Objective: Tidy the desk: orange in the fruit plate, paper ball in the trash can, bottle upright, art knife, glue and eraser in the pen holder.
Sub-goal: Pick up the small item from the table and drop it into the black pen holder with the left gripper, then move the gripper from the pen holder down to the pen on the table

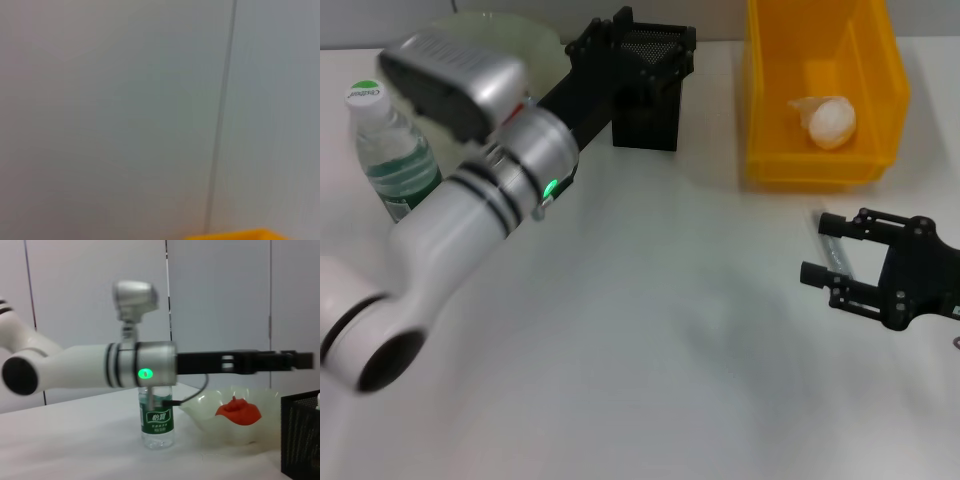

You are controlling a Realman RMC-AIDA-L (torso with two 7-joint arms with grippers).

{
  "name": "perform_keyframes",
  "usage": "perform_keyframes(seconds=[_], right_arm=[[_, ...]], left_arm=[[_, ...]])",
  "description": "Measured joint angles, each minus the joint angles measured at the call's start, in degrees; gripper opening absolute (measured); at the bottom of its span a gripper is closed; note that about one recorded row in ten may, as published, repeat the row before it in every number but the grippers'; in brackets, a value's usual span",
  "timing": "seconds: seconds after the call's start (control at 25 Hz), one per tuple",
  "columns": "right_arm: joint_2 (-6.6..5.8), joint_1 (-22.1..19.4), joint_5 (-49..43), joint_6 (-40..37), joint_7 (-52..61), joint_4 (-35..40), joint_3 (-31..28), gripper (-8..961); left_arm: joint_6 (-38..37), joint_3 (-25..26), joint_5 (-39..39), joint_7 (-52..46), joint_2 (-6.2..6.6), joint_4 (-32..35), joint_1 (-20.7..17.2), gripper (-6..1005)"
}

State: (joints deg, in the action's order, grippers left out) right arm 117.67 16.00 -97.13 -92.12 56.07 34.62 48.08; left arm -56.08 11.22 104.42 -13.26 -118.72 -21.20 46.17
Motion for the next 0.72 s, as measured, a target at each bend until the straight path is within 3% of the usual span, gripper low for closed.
perform_keyframes(seconds=[0.04, 0.08, 0.16, 0.24, 0.28, 0.32, 0.6, 0.68, 0.72], right_arm=[[-0.03, 0.0, 0.2, 0.0, 0.0, -0.1, -0.4, 677], [-0.03, 0.0, 0.2, 0.0, 0.0, -0.1, -0.4, 679], [0.05, 0.1, 0.3, 0.2, 0.0, -0.3, -1.4, 682], [0.74, 0.5, 0.4, 0.3, 0.0, -0.8, -4.8, 685], [0.74, 0.5, 0.4, 0.3, 0.0, -0.8, -4.8, 687], [1.28, 0.8, 0.4, 0.4, -0.2, -1.6, -7.7, 689], [1.54, 2.3, 0.6, 0.1, -1.0, -4.6, -11.2, 700], [1.47, 2.8, 0.6, 0.0, 1.7, -3.9, -11.0, 704], [1.41, 3.0, 0.5, 0.0, 3.6, -3.2, -10.9, 705]], left_arm=[[-5.3, 0.1, 5.4, -5.4, 0.24, 1.2, -2.3, 818], [-5.3, 0.1, 5.4, -5.4, 0.24, 1.2, -2.3, 818], [-12.1, 0.1, 12.4, -12.9, 0.37, 4.6, -4.6, 818], [-12.1, 0.1, 12.4, -12.9, 0.37, 4.6, -4.6, 818], [-22.2, -0.1, 21.6, -23.4, 0.35, 12.6, -7.8, 818], [-26.3, -0.3, 25.2, -26.7, 0.36, 15.8, -9.5, 818], [-36.0, -1.1, 34.8, -32.7, 0.63, 27.3, -13.3, 818], [-39.9, -5.7, 37.3, -36.0, 1.08, 33.7, -14.3, 818], [-39.9, -5.7, 37.3, -36.0, 1.08, 33.7, -14.3, 818]])
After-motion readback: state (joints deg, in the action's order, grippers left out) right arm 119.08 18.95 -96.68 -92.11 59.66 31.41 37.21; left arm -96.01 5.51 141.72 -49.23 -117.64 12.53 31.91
